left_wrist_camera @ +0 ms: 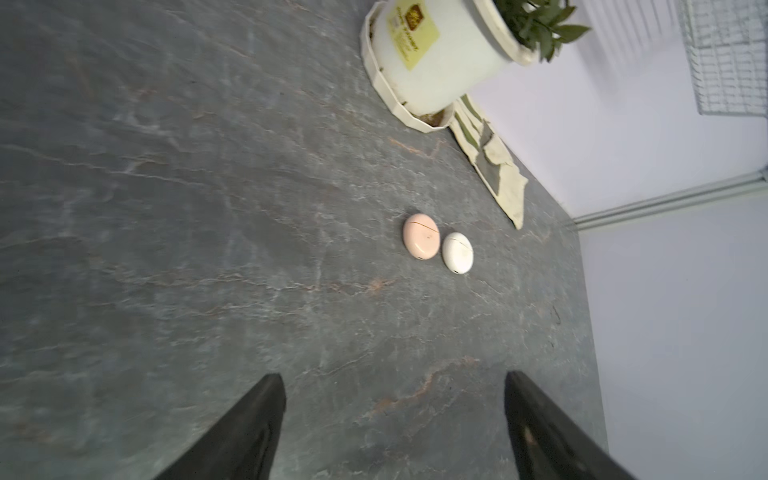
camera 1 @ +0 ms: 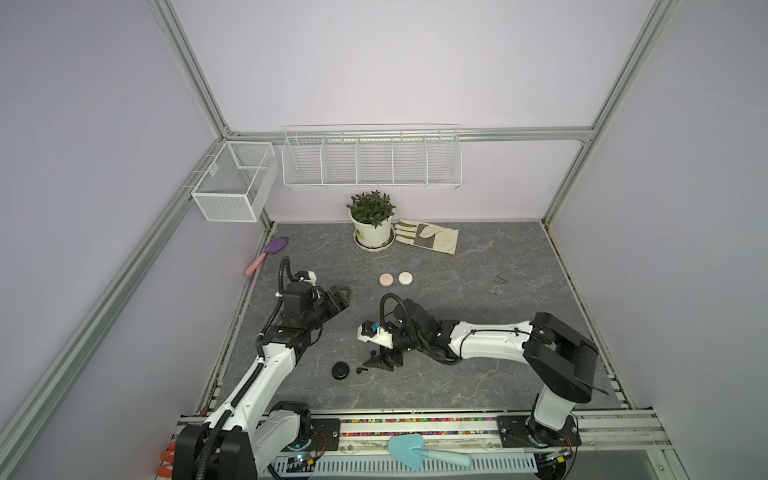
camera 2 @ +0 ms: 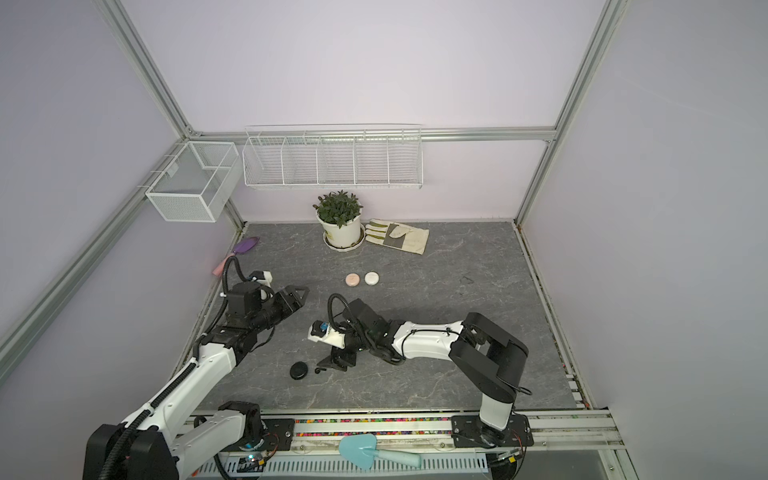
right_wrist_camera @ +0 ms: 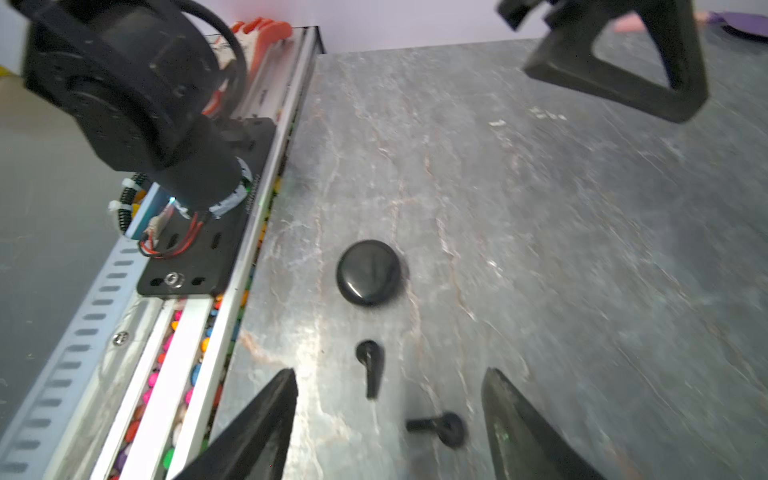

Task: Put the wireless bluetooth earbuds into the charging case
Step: 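Move the right gripper to the black round case and grasp it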

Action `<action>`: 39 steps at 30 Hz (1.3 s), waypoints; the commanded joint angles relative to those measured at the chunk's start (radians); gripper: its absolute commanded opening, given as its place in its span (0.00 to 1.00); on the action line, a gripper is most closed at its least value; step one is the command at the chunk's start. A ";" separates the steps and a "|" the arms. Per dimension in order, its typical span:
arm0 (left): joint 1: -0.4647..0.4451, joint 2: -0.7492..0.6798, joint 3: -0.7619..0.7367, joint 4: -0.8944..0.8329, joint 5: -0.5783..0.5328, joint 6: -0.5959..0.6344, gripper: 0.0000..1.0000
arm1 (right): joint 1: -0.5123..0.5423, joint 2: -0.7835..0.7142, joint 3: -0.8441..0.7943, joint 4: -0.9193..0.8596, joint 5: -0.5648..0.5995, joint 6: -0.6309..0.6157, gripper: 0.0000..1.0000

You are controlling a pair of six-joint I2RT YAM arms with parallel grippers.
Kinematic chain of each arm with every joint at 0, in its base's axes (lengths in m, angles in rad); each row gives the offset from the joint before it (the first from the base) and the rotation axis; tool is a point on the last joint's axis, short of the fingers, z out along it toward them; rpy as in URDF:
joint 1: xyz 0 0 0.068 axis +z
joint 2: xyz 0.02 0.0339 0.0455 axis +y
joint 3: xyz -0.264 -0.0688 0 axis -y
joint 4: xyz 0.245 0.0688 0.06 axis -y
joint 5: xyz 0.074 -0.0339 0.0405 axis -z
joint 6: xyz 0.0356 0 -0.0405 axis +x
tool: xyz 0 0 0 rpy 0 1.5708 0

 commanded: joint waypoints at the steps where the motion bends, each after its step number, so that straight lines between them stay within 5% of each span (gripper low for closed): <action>1: 0.052 -0.025 0.002 -0.099 -0.024 -0.036 0.83 | 0.035 0.069 0.016 0.114 0.019 -0.067 0.74; 28: 0.134 -0.064 -0.014 -0.145 -0.067 -0.066 0.83 | 0.137 0.350 0.284 -0.078 0.211 -0.014 0.73; 39: 0.139 -0.074 -0.027 -0.139 -0.071 -0.058 0.83 | 0.137 0.379 0.311 -0.093 0.204 0.000 0.56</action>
